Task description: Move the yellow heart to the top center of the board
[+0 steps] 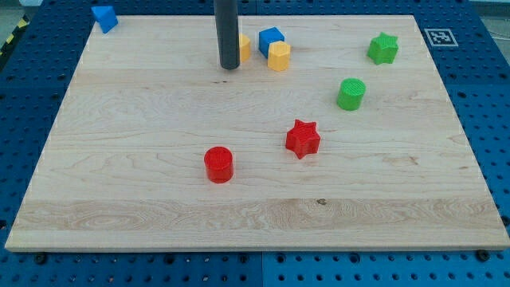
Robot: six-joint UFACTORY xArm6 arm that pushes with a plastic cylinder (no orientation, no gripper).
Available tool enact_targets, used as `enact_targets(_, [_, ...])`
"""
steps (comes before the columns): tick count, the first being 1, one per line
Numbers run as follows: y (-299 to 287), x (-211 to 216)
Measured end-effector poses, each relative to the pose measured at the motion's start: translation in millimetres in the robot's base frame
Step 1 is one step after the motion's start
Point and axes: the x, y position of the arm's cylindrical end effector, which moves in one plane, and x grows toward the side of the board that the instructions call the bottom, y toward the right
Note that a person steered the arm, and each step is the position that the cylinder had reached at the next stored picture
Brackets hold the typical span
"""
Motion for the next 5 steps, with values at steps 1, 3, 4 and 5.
enact_targets(1, [0,-2])
enact_targets(3, [0,-16])
enact_targets(4, [0,-24])
enact_targets(5, [0,-33])
